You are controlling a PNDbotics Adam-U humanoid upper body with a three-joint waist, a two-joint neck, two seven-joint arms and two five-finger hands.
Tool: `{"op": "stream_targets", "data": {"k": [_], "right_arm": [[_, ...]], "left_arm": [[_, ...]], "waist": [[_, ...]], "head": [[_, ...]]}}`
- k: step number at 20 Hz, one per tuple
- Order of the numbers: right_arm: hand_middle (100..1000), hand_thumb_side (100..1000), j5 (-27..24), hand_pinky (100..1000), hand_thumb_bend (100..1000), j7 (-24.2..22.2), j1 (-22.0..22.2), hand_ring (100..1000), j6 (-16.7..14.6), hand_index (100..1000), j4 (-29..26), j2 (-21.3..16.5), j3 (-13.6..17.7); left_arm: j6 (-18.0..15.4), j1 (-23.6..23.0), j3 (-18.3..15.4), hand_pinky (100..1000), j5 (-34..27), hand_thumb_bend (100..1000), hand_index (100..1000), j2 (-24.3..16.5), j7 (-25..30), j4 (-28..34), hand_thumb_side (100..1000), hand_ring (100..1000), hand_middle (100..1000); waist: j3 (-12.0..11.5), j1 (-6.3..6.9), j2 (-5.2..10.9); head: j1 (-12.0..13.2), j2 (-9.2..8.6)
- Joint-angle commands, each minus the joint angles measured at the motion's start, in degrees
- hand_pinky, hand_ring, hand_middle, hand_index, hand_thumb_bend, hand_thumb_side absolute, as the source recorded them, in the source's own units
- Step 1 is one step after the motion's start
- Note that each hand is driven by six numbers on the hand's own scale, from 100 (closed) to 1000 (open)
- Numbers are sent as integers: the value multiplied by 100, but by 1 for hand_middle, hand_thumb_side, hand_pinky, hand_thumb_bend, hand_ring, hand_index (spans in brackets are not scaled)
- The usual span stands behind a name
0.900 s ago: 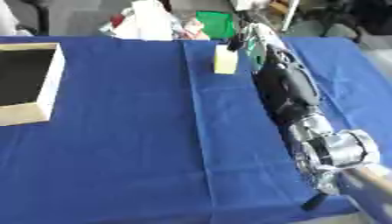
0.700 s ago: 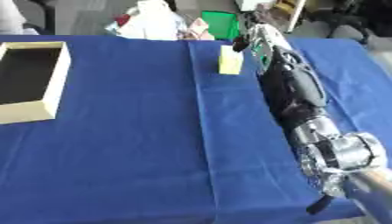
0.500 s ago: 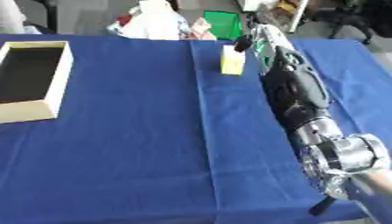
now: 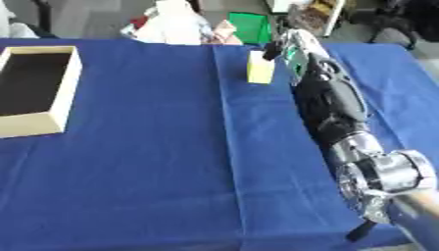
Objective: Pick up objects on the table and place them in the box.
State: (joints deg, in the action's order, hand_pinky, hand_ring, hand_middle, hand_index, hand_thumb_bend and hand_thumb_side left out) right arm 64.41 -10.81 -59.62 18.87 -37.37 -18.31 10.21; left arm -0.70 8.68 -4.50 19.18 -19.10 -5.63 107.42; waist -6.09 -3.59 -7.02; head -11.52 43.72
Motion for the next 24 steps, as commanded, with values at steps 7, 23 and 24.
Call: {"op": "stream_targets", "data": {"k": [7,23,24], "right_arm": [[967,132,-22,852,100,-72,-54,1000,60,973,92,-30,-20],[999,139,96,865,143,-71,-16,1000,327,975,249,104,-29],[1000,142,158,867,153,-30,-15,1000,360,974,246,115,-28]], "left_arm": [[-3,54,-24,855,-13,100,742,-69,-2,103,144,511,370],[-4,71,-22,854,-10,100,742,-49,-5,112,142,511,370],[-4,72,-22,854,-9,100,742,-48,-5,113,142,511,370]], "waist": [[-8,39,58],[-36,65,16],[-38,67,14]], "head": [[-19,-22],[-36,-46],[-34,-47]]}}
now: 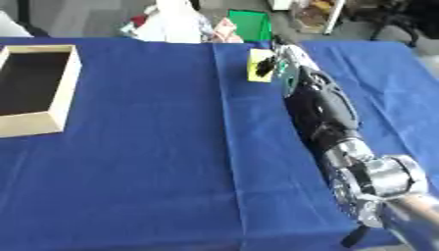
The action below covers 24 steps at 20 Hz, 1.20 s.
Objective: Pick up objects on the table and place them in the box.
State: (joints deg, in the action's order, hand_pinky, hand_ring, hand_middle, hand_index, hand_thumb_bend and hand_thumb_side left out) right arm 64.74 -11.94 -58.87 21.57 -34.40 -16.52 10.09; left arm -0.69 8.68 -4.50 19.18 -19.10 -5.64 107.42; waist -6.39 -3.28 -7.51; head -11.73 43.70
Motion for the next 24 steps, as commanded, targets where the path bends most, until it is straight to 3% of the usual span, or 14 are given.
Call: {"op": "stream_targets", "data": {"k": [1,15,24], "right_arm": [[1000,142,180,867,153,112,-88,1000,112,974,-52,-54,-15],[975,147,382,860,152,132,-58,1000,120,964,-100,27,5],[933,168,521,848,134,318,-23,1000,67,883,-158,58,-16]], "left_arm": [[-5,72,-21,854,-9,100,742,-48,-5,113,142,511,370],[-10,89,-15,854,-3,100,742,-37,-2,121,142,511,370],[-11,96,-8,854,-2,100,743,-34,2,122,143,512,370]], "waist": [[-9,38,61],[-17,57,22],[-16,60,12]], "head": [[-13,-46],[-5,-57],[-10,-56]]}}
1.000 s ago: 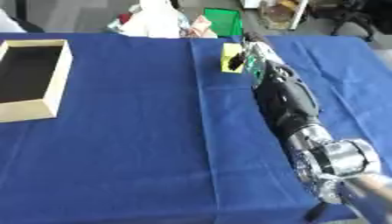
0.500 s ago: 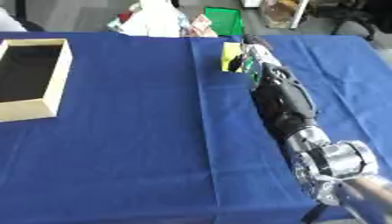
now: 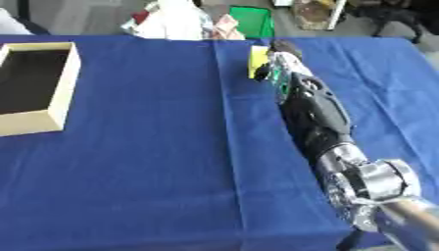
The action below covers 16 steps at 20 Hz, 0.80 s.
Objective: Pick up objects on the table and place them in the box.
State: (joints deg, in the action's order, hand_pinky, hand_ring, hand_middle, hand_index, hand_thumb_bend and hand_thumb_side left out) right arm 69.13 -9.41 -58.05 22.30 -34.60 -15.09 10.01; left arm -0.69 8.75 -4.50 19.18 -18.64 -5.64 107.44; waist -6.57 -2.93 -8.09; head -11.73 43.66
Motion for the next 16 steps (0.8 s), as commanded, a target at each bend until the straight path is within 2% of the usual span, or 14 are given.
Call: {"op": "stream_targets", "data": {"k": [1,9,16], "right_arm": [[931,168,96,847,131,86,-101,1000,-11,876,-145,-82,-7],[891,168,198,833,100,281,-66,1000,-38,797,-190,-104,-8],[837,153,337,809,100,737,-35,1000,-98,688,-244,-151,-14]], "left_arm": [[-10,89,-7,854,-3,100,743,-80,3,120,143,512,370],[-6,87,-9,855,0,100,743,-77,2,115,146,512,370],[-4,88,-12,855,2,100,743,-76,2,111,146,512,370]], "waist": [[3,25,72],[7,17,73],[5,5,74]], "head": [[-11,-55],[-17,-59],[-25,-57]]}}
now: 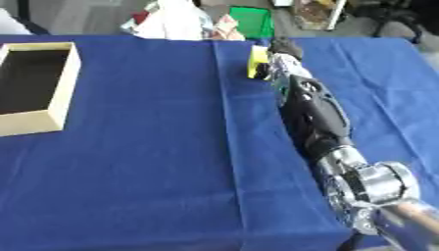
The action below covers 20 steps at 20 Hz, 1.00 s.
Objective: Pick up objects on the table and place them in the box.
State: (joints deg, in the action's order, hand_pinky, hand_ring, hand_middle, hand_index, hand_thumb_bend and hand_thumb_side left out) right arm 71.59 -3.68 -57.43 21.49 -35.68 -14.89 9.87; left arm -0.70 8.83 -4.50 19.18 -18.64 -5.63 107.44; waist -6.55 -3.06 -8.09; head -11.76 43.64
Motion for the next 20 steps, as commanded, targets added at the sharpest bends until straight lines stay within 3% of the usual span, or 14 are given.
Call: {"op": "stream_targets", "data": {"k": [1,10,20], "right_arm": [[822,145,114,801,100,239,-100,1000,-29,658,-147,-174,-2],[786,105,259,783,100,830,-174,1000,-274,570,-344,-186,-67],[774,100,412,782,118,867,-406,1000,-791,540,-772,-34,-311]], "left_arm": [[-3,81,-13,855,3,100,743,-77,2,110,146,512,370],[1,86,-17,855,-1,100,743,-83,2,107,147,512,371],[2,94,-11,856,-10,100,742,-87,8,104,147,512,370]], "waist": [[3,14,74],[3,-11,87],[-27,-32,100]], "head": [[-23,-54],[-36,-50],[-55,-59]]}}
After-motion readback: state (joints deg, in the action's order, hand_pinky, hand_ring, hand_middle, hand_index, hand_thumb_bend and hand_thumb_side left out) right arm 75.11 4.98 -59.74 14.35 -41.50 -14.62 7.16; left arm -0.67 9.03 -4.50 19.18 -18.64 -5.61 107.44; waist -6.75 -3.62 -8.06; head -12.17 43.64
